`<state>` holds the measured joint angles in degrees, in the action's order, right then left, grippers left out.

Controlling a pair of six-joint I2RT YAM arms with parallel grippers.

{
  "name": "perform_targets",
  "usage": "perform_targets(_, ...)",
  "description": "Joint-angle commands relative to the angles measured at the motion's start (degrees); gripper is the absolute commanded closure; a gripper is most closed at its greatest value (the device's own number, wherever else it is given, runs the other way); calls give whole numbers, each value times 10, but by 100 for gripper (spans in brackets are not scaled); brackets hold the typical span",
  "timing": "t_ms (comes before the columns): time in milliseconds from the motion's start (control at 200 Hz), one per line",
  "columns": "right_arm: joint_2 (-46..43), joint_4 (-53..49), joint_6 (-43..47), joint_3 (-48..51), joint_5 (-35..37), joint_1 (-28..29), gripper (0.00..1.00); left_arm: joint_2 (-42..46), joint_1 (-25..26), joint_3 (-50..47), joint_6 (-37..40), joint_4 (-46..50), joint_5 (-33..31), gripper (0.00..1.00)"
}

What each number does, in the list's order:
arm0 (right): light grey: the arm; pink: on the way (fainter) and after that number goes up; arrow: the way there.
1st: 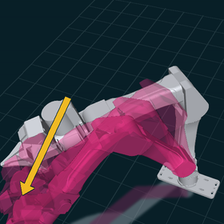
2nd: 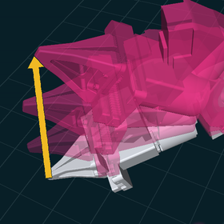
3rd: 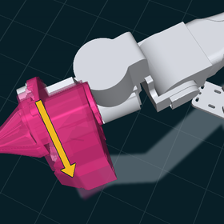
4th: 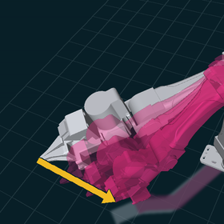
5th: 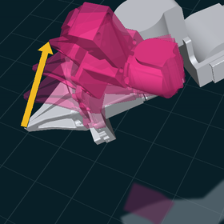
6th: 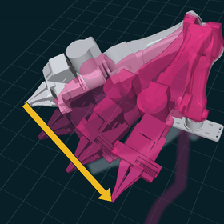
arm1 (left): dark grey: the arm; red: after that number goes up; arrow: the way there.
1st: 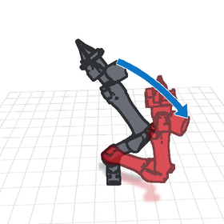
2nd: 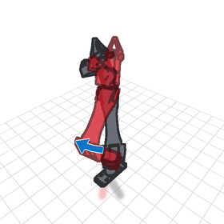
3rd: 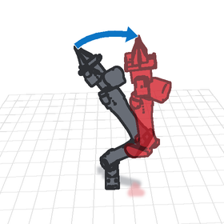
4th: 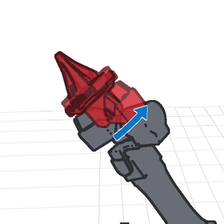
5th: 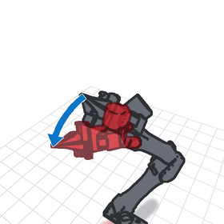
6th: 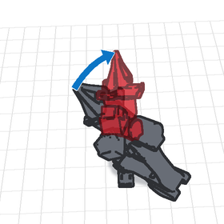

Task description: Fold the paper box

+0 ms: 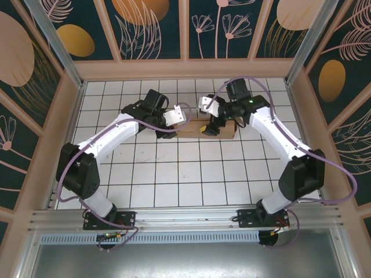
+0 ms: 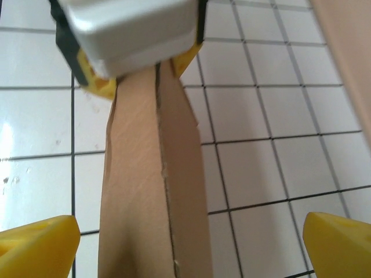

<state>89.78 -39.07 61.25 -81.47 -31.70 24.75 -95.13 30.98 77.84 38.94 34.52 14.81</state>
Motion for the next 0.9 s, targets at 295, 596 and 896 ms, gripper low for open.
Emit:
perform_targets(295, 38, -79, -14, -20, 119, 49, 4, -17, -8, 26, 17, 19, 30, 72)
perform_targets(596, 51, -100, -29, -18, 138, 51, 33, -27, -10, 38, 14, 27, 63, 71)
perform_targets(896, 56, -85, -37, -5, 131, 41, 43, -59, -16, 48, 15, 29, 77, 69)
